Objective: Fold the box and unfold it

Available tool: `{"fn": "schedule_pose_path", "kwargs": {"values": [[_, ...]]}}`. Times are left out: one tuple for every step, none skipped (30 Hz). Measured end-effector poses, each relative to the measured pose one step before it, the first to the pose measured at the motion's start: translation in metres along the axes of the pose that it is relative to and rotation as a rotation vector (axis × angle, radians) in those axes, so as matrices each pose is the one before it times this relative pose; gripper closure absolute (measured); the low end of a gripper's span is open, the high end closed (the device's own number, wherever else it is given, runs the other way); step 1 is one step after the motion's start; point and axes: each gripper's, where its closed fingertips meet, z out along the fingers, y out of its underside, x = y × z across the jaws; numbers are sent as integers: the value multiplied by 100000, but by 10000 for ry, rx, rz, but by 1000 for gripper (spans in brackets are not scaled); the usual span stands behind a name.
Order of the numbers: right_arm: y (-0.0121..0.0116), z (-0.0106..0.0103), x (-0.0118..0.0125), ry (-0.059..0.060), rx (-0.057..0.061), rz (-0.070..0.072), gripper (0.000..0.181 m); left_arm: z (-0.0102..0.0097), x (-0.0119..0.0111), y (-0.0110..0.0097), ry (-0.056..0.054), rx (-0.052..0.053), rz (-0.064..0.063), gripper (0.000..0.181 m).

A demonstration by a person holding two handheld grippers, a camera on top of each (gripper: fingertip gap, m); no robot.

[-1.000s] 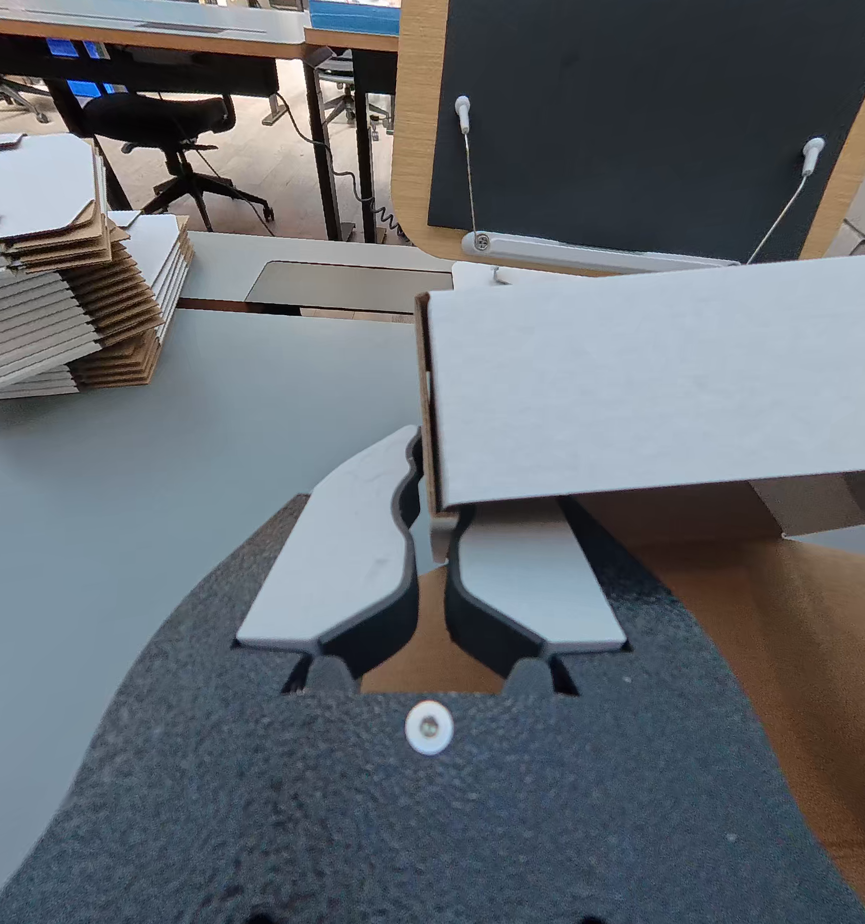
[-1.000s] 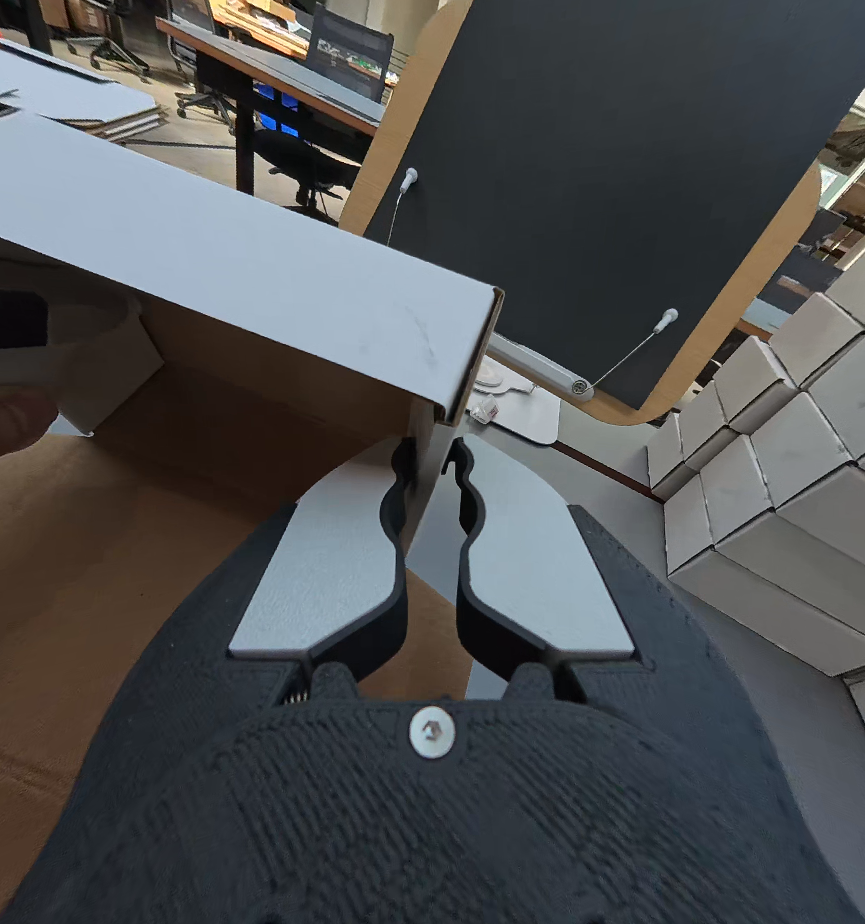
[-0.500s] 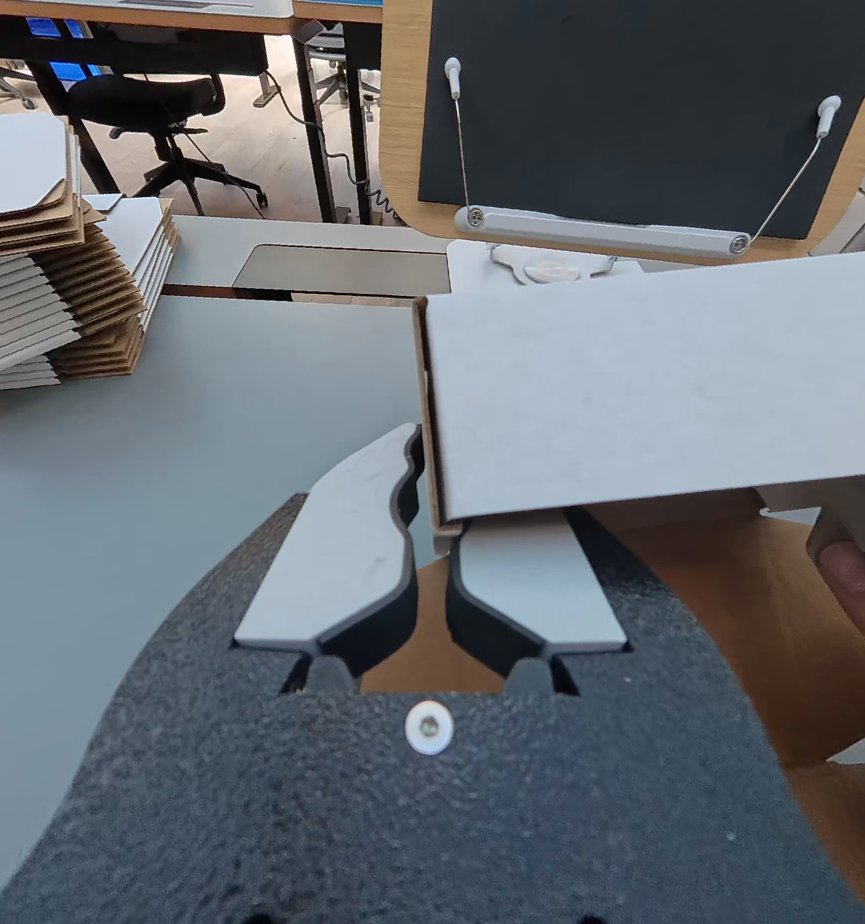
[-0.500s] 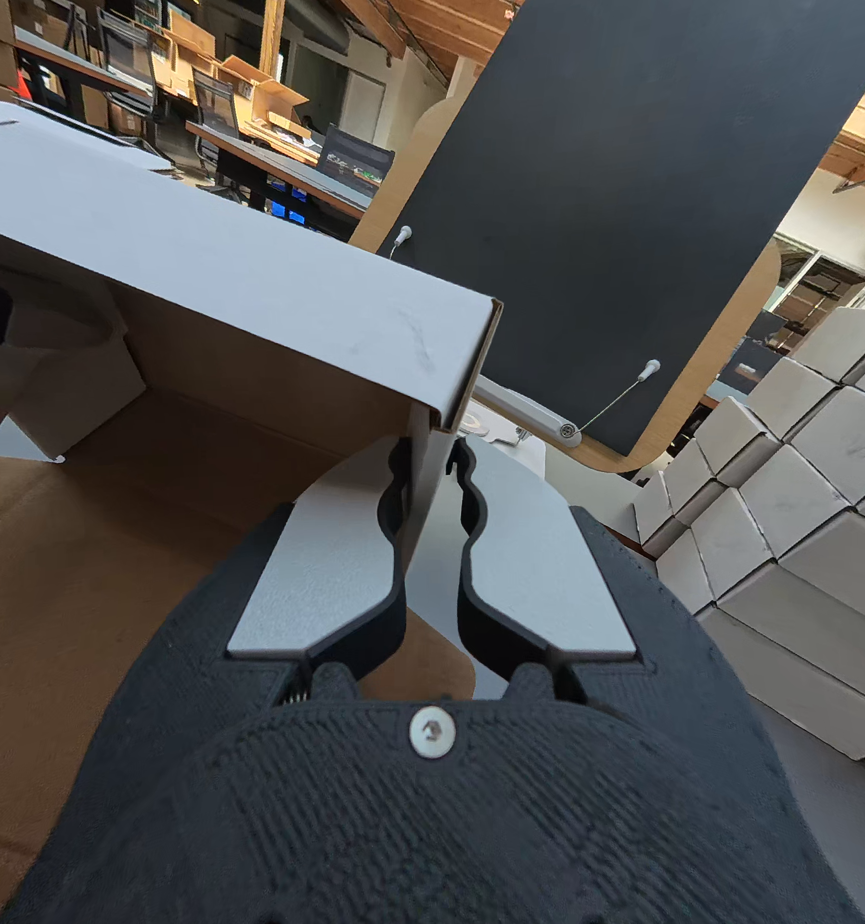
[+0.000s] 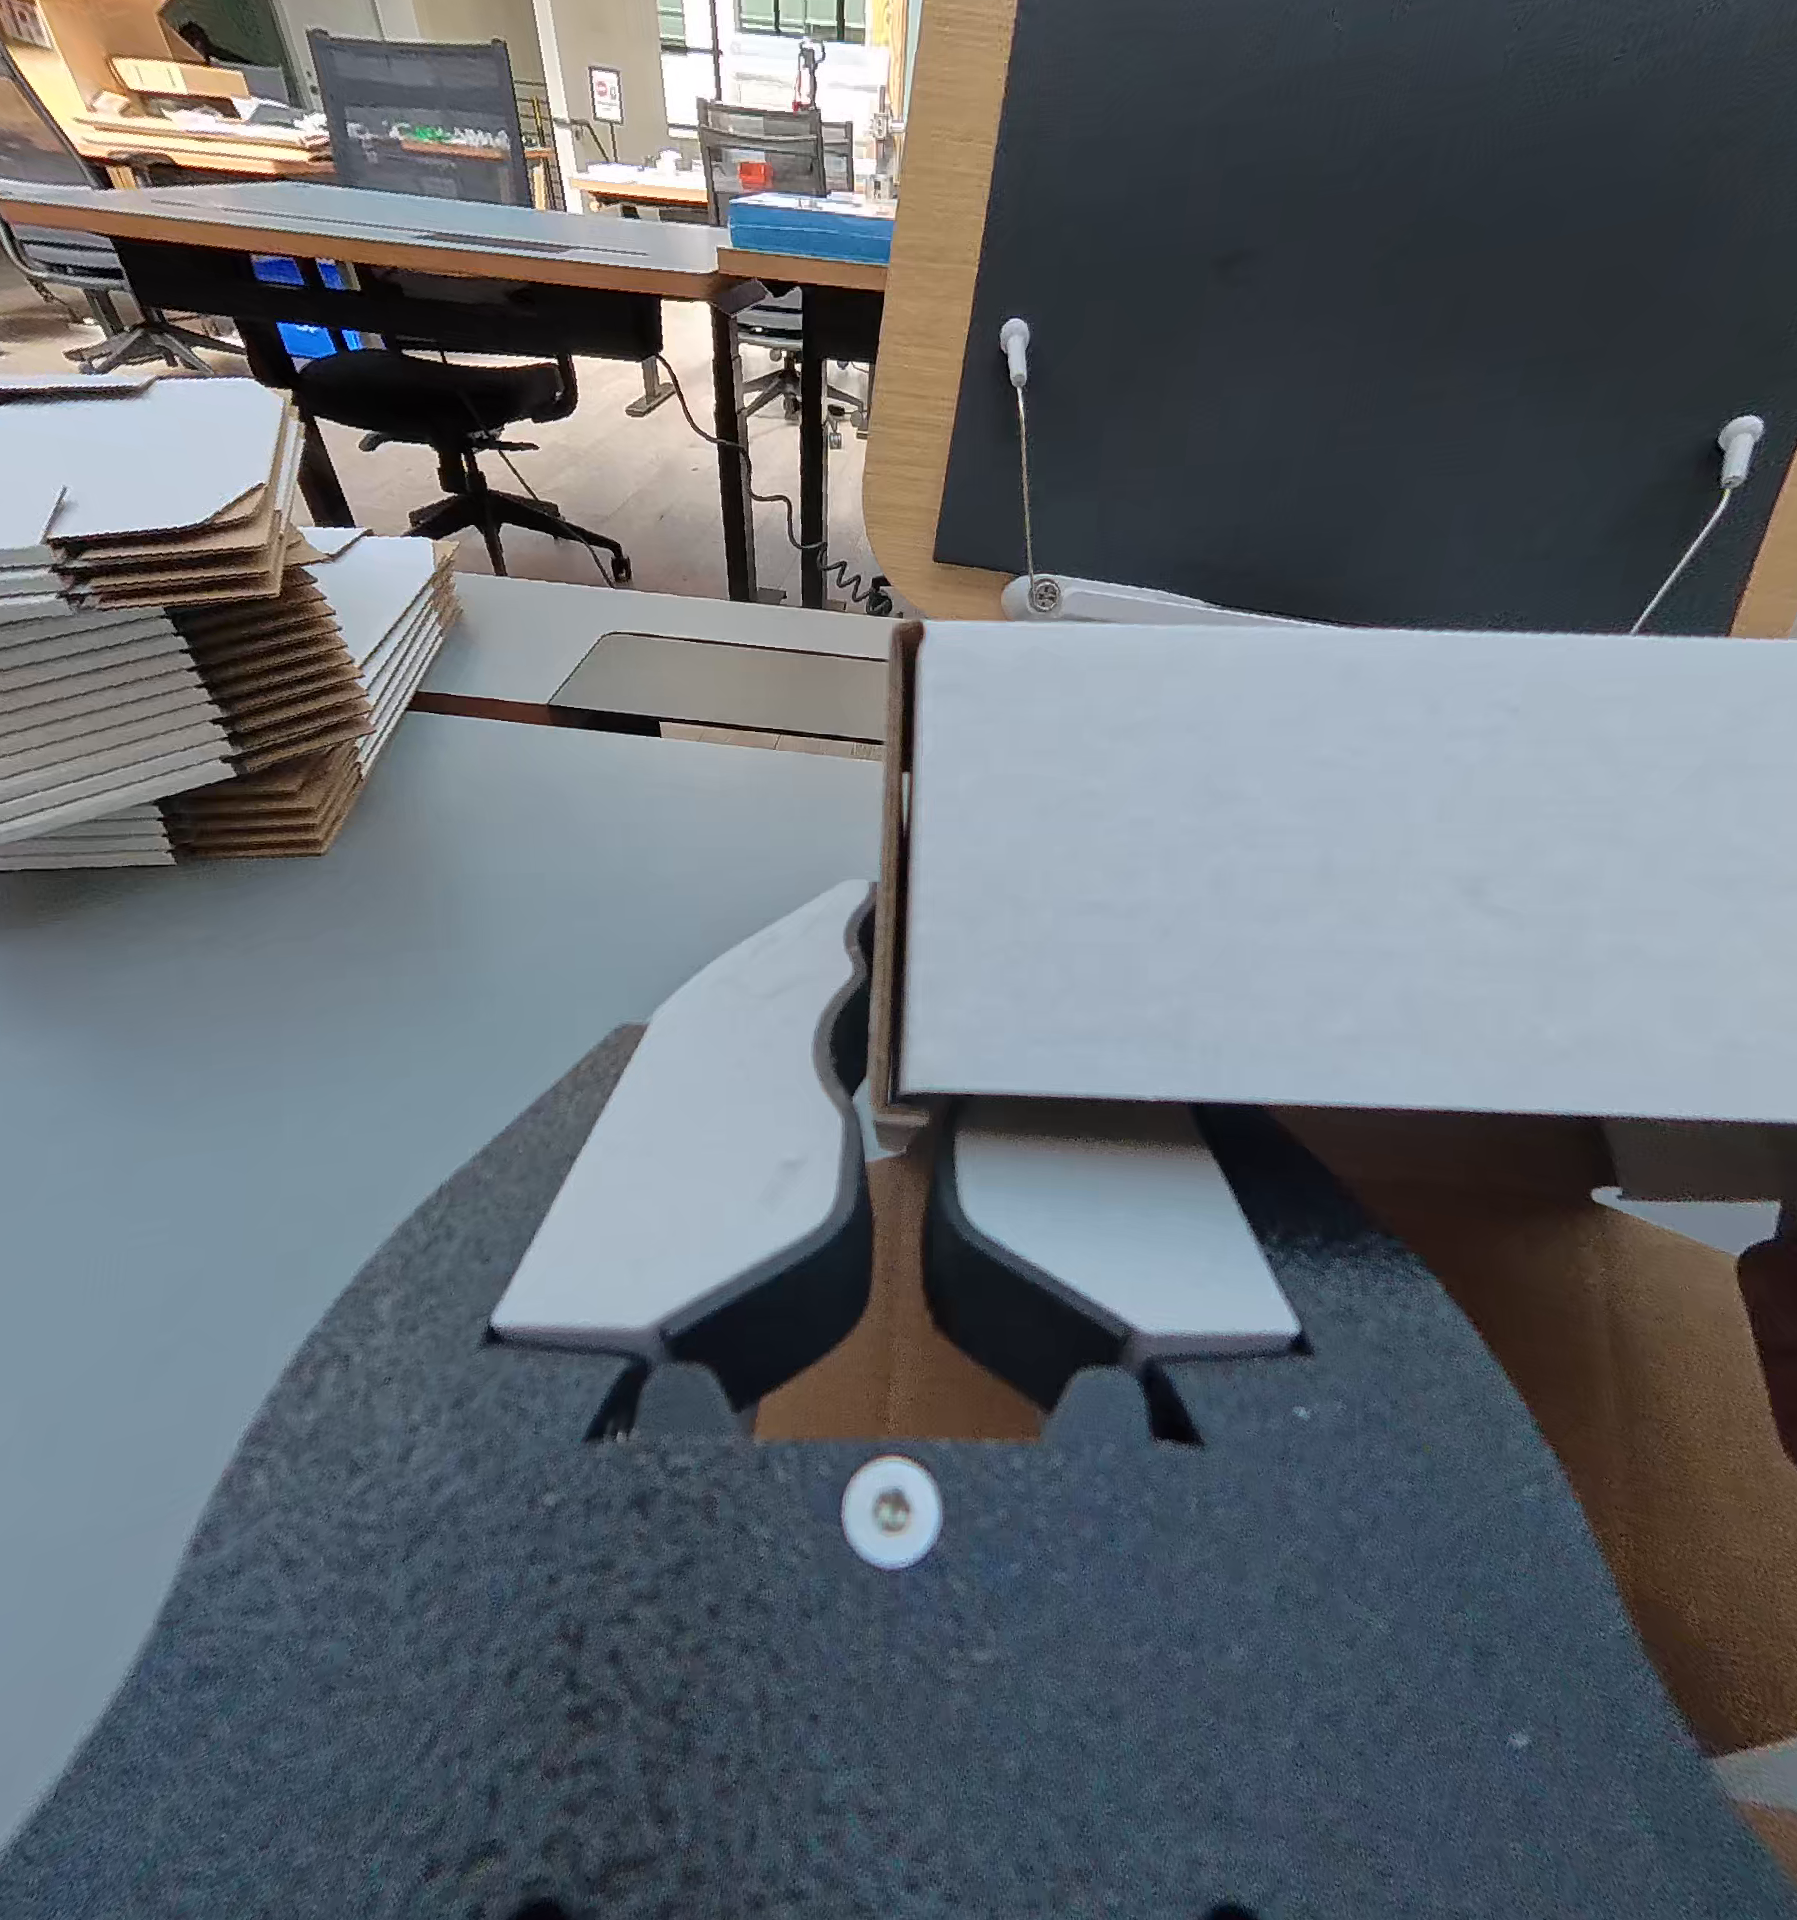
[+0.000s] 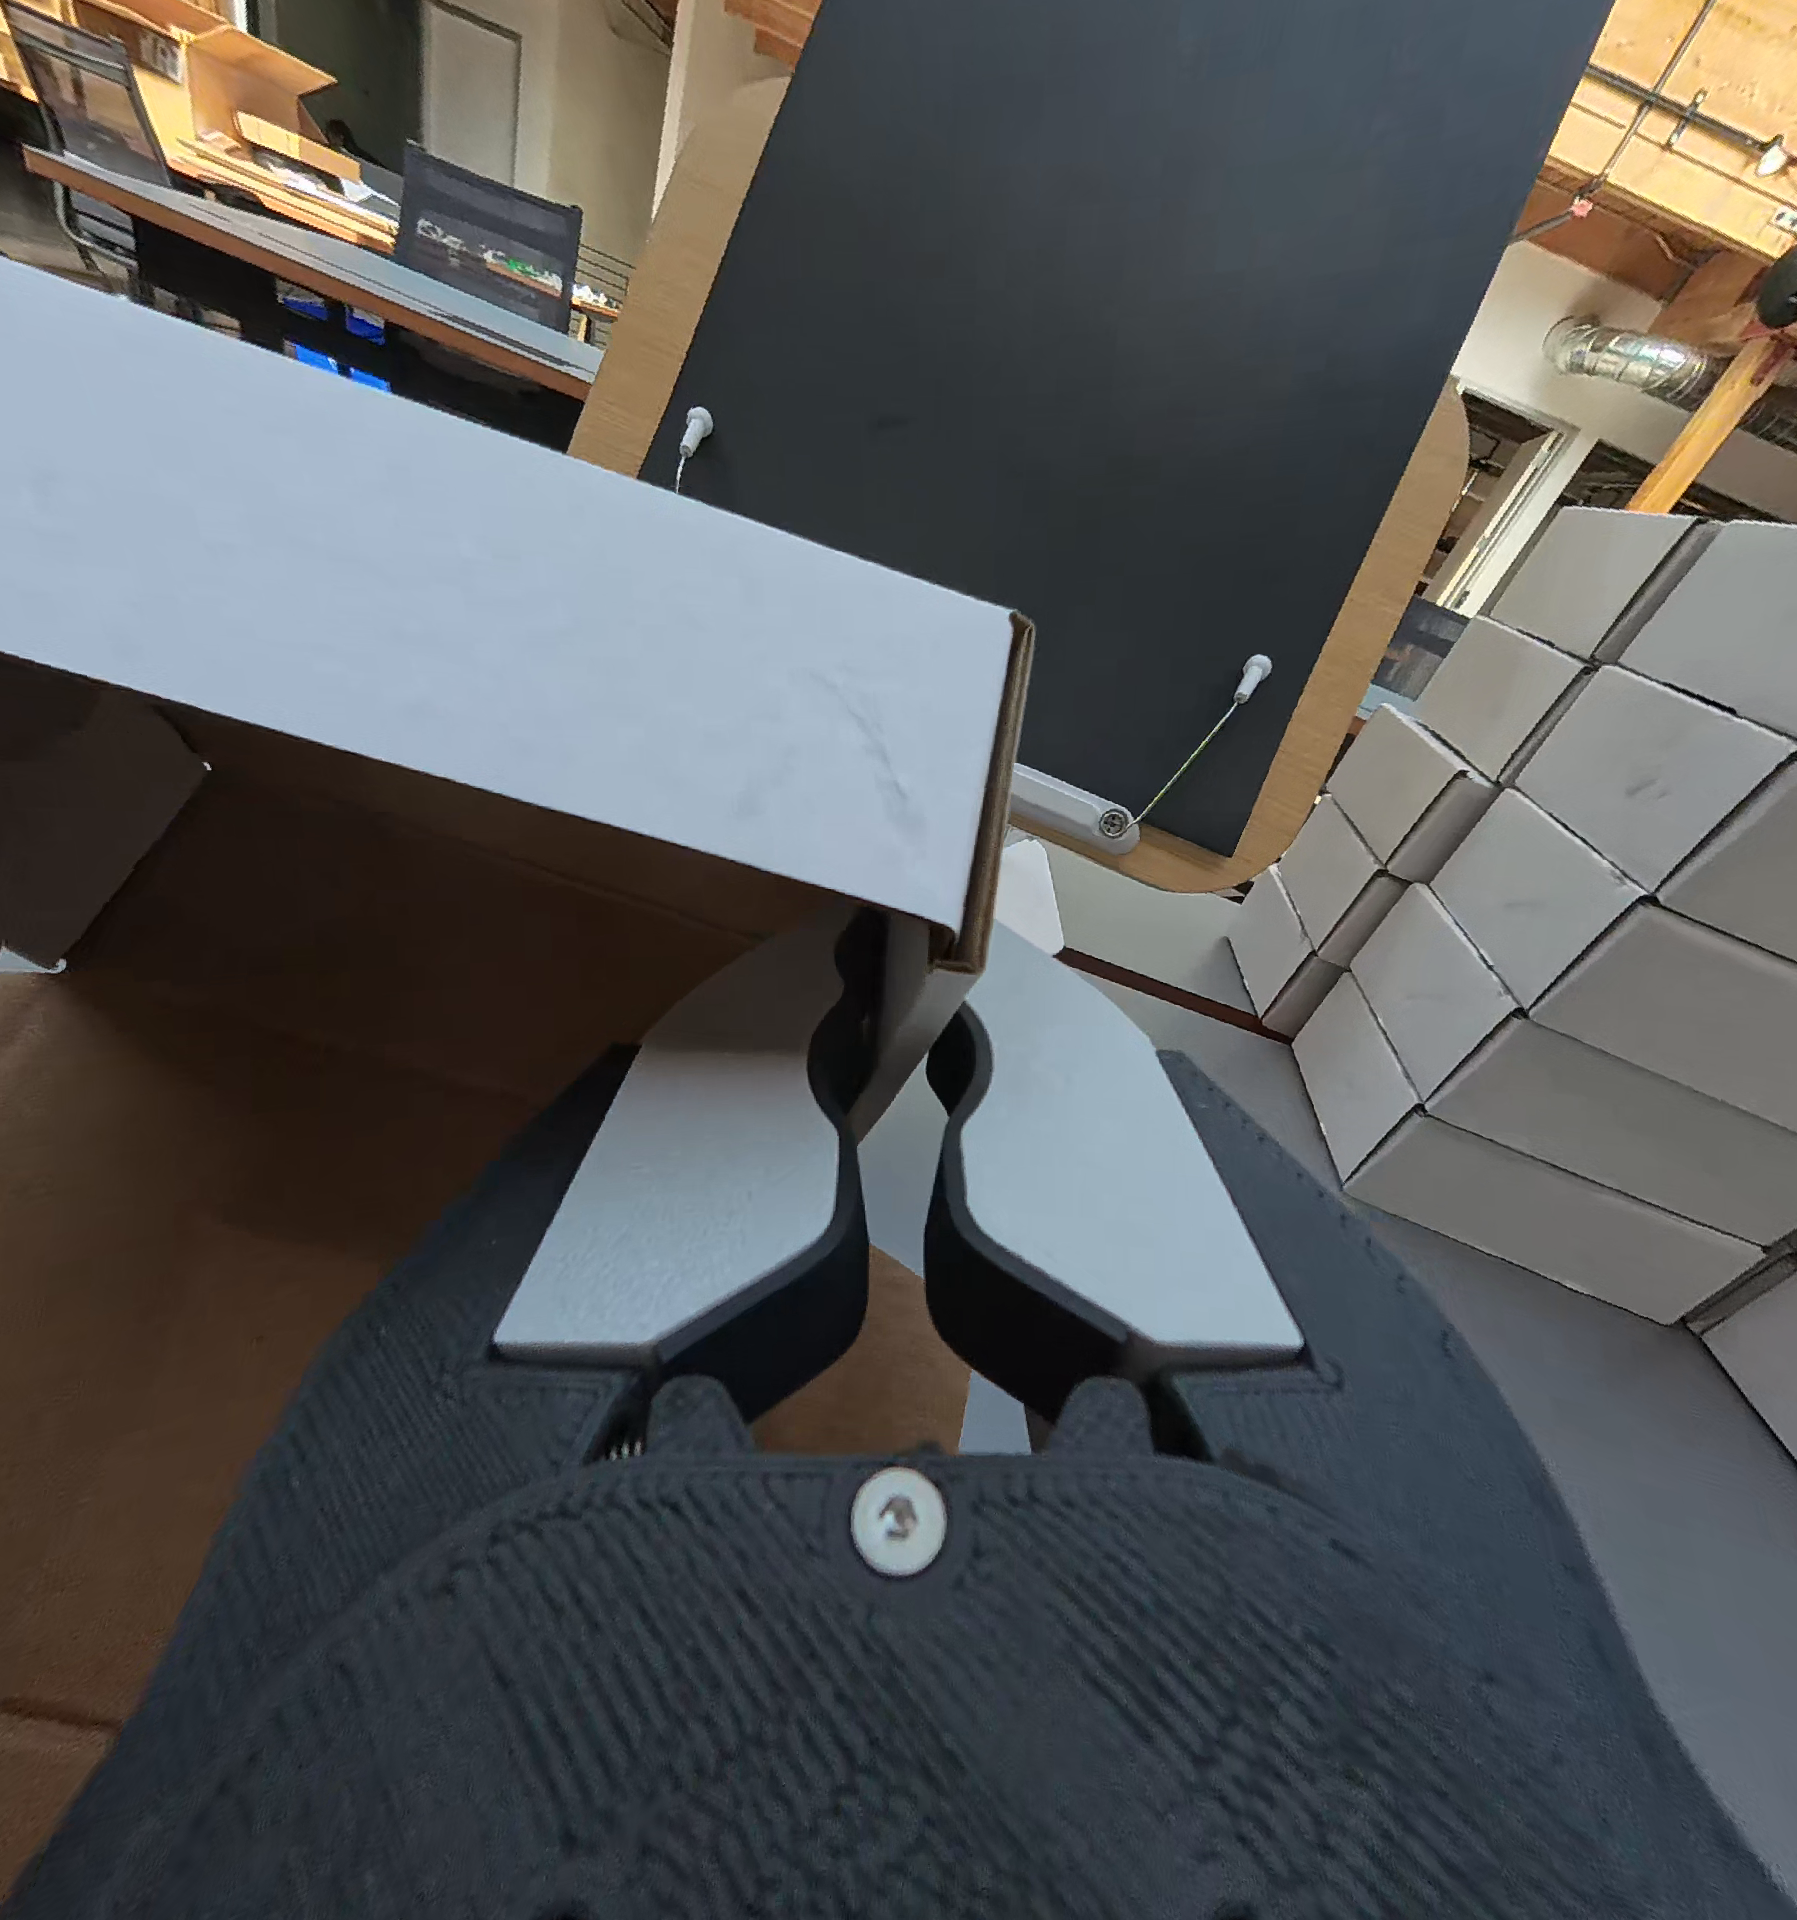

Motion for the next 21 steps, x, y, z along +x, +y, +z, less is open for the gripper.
{"fn": "schedule_pose_path", "kwargs": {"values": [[77,80,-24,-69,-45,180,173,-19,-72,-134,-68,14,1,178],[94,7,-65,-87,-35,59,173,-49,-23,-98,-78,22,112,178],[136,-31,-157,-163,-4,39,173,-81,-8,-35,-32,22,55,178],[143,-42,-65,-128,39,14,173,-80,-47,103,-11,-67,55,178],[165,-31,-118,-159,14,42,172,-84,-64,133,30,-58,67,178],[108,-79,-61,-161,42,149,172,-62,-4,203,63,-95,79,179],[106,-61,-15,-102,26,44,172,-66,-21,196,9,-60,105,178],[113,-14,-21,-57,-7,-77,172,-48,38,164,32,-34,109,178],[36,-12,46,-40,40,-25,172,-20,74,153,34,-48,102,178],[-5,-29,113,5,50,-26,172,19,56,141,19,-57,82,178],[133,11,84,20,-61,-61,172,36,97,115,63,-38,92,179],[134,28,116,31,-35,30,172,55,140,122,68,-49,99,179],[208,54,116,26,-57,48,173,66,119,133,18,-65,123,177],[266,69,93,62,-83,-70,173,80,133,120,13,-50,95,177],[217,70,66,59,-52,-38,173,100,145,128,13,-53,43,176],[188,47,16,-41,-7,120,173,128,132,174,0,-93,22,176],[143,-10,60,-2,8,46,173,137,118,164,27,-56,-9,176],[134,2,49,-11,-47,-78,173,96,89,106,62,-7,-74,176],[56,34,-27,-143,-36,100,172,69,111,104,69,-19,1,176],[-383,-65,-14,-171,272,107,170,47,84,101,41,-60,23,176],[-309,-47,-110,-253,174,95,168,48,45,69,55,-66,-67,176]]}}
